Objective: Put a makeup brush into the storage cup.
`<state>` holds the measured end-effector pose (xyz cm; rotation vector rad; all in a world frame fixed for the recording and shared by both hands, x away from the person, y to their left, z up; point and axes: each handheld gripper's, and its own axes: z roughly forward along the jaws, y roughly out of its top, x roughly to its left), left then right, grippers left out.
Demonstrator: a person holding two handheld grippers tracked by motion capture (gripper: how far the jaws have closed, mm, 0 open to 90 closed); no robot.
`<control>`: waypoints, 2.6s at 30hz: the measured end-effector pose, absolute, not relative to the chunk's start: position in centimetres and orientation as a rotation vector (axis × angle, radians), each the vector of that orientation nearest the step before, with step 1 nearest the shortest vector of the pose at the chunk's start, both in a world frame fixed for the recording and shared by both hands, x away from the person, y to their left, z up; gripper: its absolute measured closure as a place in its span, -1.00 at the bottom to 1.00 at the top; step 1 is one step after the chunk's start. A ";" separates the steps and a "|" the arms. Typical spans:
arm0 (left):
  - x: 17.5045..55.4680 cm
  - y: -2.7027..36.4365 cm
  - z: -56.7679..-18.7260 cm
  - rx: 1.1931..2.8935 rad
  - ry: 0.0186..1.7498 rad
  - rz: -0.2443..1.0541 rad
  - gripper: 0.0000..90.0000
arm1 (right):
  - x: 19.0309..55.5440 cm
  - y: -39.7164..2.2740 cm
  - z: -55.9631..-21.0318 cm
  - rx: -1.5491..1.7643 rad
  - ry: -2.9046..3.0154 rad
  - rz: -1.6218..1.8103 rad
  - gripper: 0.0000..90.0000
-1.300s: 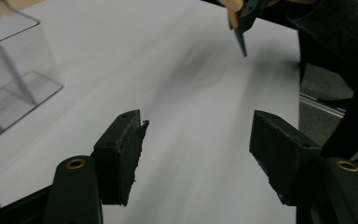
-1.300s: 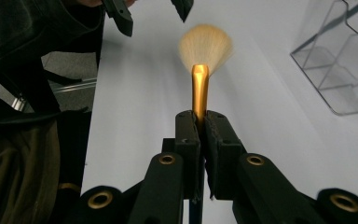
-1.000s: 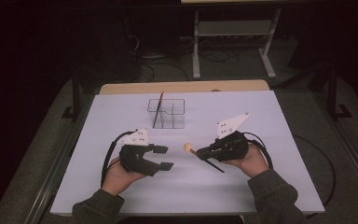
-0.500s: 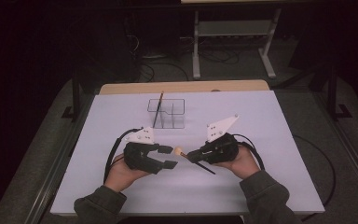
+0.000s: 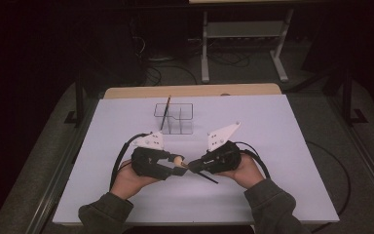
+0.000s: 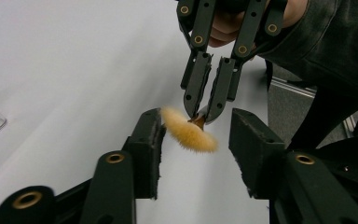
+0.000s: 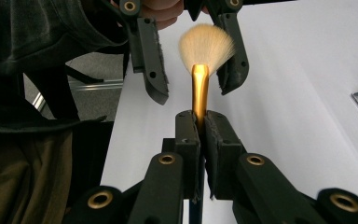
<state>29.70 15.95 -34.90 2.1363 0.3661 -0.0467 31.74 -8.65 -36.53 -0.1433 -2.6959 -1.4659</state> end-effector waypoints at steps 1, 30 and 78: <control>29.7 15.9 -34.9 2.140 0.364 -0.045 0.28 | 31.7 -8.6 -36.5 -0.141 -2.698 -1.463 0.86; 30.3 16.5 -34.6 2.082 0.363 -0.145 0.84 | 31.0 -8.0 -36.0 -0.071 -2.762 -1.471 0.86; 30.3 16.5 -32.3 2.192 0.367 -0.068 0.47 | 31.5 -6.9 -35.6 -0.052 -2.838 -1.255 0.85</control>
